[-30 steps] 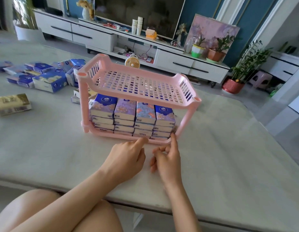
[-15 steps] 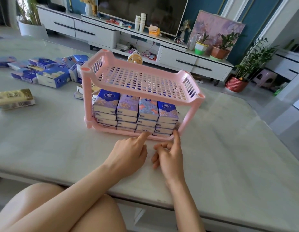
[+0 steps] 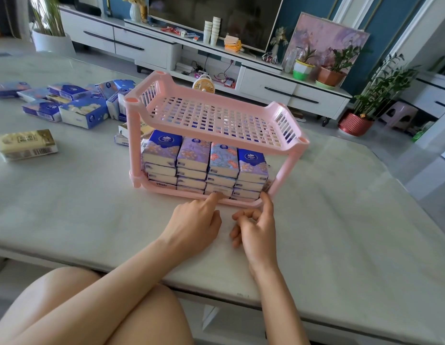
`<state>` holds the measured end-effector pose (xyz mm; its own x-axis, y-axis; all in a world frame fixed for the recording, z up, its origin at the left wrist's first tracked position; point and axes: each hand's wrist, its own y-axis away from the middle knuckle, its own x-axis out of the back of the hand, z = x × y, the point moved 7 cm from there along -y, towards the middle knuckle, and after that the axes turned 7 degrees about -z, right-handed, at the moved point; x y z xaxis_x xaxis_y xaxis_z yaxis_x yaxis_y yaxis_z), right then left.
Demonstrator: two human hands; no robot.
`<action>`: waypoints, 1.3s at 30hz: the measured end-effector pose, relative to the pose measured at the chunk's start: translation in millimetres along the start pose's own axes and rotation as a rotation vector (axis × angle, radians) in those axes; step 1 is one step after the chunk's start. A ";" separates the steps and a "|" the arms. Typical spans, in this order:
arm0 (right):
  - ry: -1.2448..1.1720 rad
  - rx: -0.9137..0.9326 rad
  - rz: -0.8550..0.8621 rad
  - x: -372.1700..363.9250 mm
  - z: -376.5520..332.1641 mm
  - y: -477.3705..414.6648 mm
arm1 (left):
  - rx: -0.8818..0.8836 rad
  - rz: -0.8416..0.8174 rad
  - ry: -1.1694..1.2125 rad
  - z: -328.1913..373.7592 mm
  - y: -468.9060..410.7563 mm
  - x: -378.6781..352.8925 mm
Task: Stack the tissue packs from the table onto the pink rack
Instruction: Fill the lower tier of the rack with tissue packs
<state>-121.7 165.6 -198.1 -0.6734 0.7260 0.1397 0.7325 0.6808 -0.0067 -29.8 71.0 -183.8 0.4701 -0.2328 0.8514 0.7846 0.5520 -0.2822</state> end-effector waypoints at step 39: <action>0.407 0.361 0.036 -17.0 -24.2 5.2 | -0.085 0.076 0.184 9.1 1.4 15.6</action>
<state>-104.1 154.4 -176.5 -0.5032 0.7014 0.5048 0.6251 0.6988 -0.3478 -25.1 75.4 -166.9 0.5886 -0.3396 0.7336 0.7718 0.5060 -0.3850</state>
